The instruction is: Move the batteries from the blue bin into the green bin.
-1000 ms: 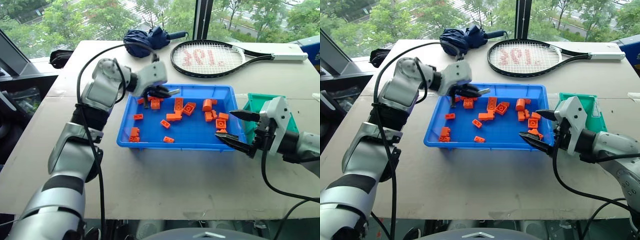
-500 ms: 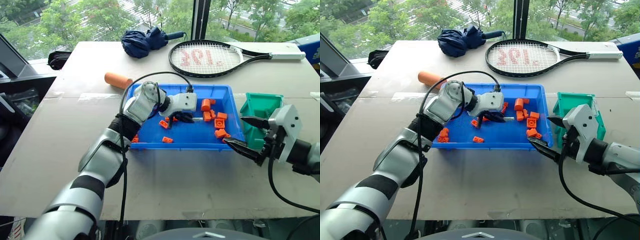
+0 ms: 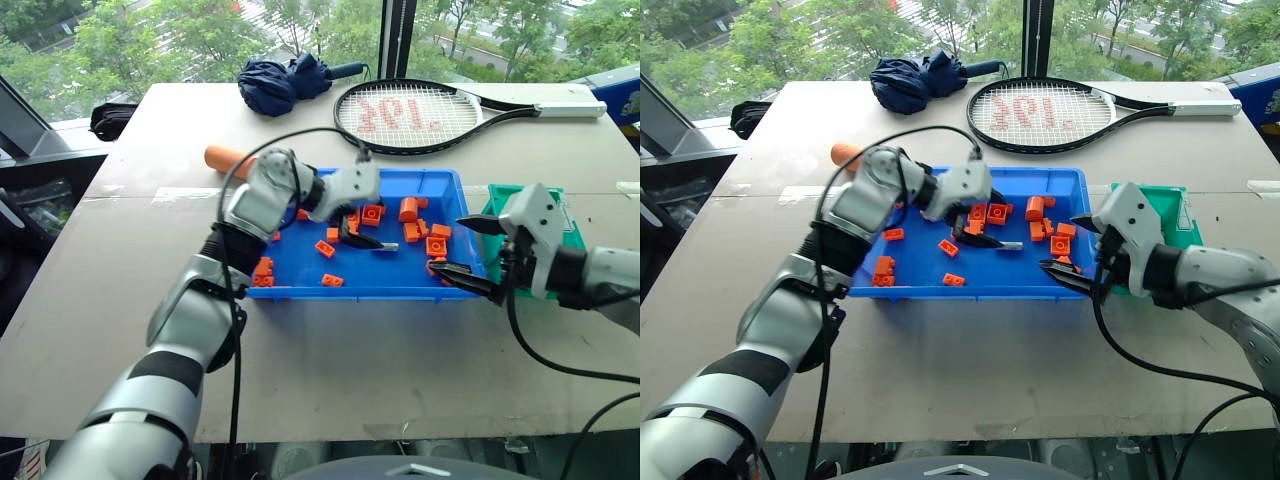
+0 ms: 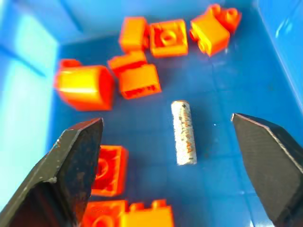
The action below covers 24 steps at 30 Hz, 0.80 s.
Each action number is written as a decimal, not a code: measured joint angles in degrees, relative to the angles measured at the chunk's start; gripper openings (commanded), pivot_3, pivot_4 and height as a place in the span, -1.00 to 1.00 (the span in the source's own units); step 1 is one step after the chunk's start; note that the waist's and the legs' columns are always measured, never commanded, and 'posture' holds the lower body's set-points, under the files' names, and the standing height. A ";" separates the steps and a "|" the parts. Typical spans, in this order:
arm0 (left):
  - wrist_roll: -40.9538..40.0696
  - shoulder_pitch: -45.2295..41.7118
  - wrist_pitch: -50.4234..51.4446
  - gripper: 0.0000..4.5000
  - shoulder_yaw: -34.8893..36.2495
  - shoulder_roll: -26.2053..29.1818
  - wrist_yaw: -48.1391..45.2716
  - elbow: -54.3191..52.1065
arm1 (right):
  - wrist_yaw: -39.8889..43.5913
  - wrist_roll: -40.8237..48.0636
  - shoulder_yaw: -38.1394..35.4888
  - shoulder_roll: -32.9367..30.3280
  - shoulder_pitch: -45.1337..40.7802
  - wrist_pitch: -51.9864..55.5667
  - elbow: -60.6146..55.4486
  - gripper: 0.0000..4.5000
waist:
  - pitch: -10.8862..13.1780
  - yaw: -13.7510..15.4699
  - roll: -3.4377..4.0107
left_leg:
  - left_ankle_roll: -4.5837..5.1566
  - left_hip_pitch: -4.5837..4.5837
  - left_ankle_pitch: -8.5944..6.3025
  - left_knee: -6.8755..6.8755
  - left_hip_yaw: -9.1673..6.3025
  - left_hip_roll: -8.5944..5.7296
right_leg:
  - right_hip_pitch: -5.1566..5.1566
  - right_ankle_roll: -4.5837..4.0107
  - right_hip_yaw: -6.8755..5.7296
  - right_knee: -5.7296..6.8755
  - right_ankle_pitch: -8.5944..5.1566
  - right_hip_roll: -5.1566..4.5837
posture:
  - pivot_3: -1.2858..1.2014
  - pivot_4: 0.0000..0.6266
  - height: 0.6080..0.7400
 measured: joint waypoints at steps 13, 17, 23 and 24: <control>-19.46 22.45 21.11 0.98 20.50 26.33 -6.55 -29.13 | 17.42 -22.36 26.13 14.30 -23.08 -14.88 35.51 1.00 | 0.03 -1.05 0.02 | -0.27 -0.04 0.14 -0.07 0.00 0.05 | -0.10 0.00 0.04 -0.06 0.00 -0.02 | 0.03 -0.52 1.00; -25.09 34.66 27.08 1.00 29.47 31.00 -4.16 -38.97 | 22.44 -27.10 29.70 18.32 -25.24 -19.78 43.37 0.74 | 0.04 -0.75 0.02 | -0.28 -0.07 0.15 -0.08 -0.04 0.07 | -0.13 -0.01 0.01 -0.04 0.00 -0.05 | 0.03 -0.52 1.00; -30.98 43.15 31.64 1.00 36.83 32.49 0.09 -47.20 | 27.00 -33.74 31.46 19.34 -25.90 -25.20 48.38 -0.52 | 0.03 -0.41 0.02 | -0.30 0.01 0.15 -0.08 -0.02 0.05 | -0.10 -0.01 0.03 0.01 0.00 -0.06 | 0.03 -0.52 1.00; -31.63 43.61 31.82 1.00 37.31 32.54 0.61 -47.77 | 27.60 -34.29 31.46 19.45 -25.92 -25.78 48.50 -0.72 | 0.03 -0.48 0.02 | -0.30 0.01 0.15 -0.08 -0.03 0.06 | -0.11 -0.01 0.02 0.01 0.00 -0.05 | 0.03 -0.52 1.00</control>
